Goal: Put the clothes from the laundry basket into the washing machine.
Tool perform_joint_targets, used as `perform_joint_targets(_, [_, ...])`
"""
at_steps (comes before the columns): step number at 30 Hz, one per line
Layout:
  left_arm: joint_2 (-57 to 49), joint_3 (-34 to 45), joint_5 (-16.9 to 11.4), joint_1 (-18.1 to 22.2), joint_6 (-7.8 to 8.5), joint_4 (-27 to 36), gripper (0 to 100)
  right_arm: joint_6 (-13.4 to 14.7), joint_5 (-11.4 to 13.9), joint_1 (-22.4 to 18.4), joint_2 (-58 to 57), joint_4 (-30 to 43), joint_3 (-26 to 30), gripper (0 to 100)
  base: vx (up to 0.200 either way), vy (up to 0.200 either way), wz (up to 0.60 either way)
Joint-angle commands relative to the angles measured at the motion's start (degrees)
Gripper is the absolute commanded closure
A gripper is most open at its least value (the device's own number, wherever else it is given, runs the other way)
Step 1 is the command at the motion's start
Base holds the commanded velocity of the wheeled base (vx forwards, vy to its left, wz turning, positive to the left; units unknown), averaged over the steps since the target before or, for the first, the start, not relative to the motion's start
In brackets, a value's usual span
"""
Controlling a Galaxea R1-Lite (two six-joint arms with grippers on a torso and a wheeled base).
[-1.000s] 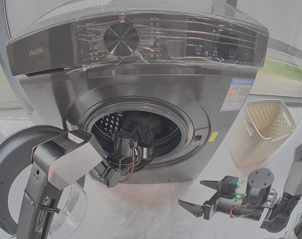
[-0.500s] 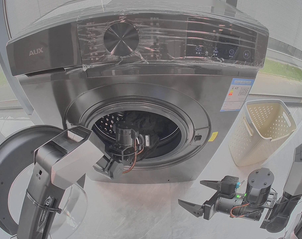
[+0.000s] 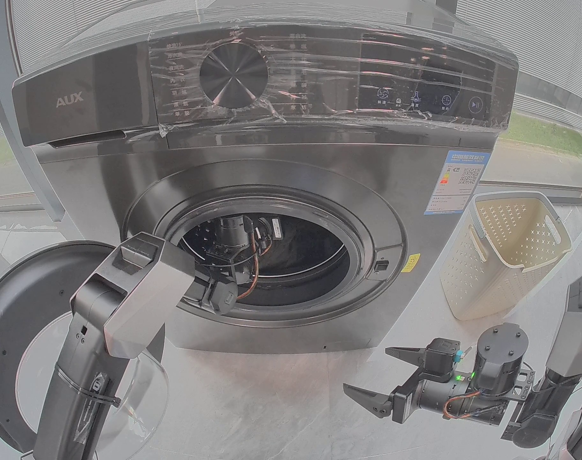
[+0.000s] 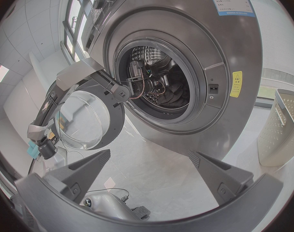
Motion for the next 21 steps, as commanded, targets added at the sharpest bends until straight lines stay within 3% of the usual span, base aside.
perform_joint_targets(1, [2.15,-3.18,0.04,0.42,0.18,0.02,100,0.02,0.04,0.02,0.08,-0.03,-0.01,0,0.000,0.000,0.00])
perform_joint_targets(7, [3.12,-3.44,-0.05,0.42,0.36,-0.50,100,0.02,0.04,0.02,0.08,-0.03,0.08,0,0.000,0.000,0.00])
perform_joint_targets(8, [3.30,-3.53,-0.05,0.42,0.36,-0.50,0,0.02,0.04,0.02,0.08,-0.03,0.08,0,0.000,0.000,0.00])
perform_joint_targets(21, [2.42,2.45,-0.05,-0.37,0.01,-1.03,0,0.02,0.04,0.02,0.00,-0.03,0.35,0,0.000,0.000,0.00])
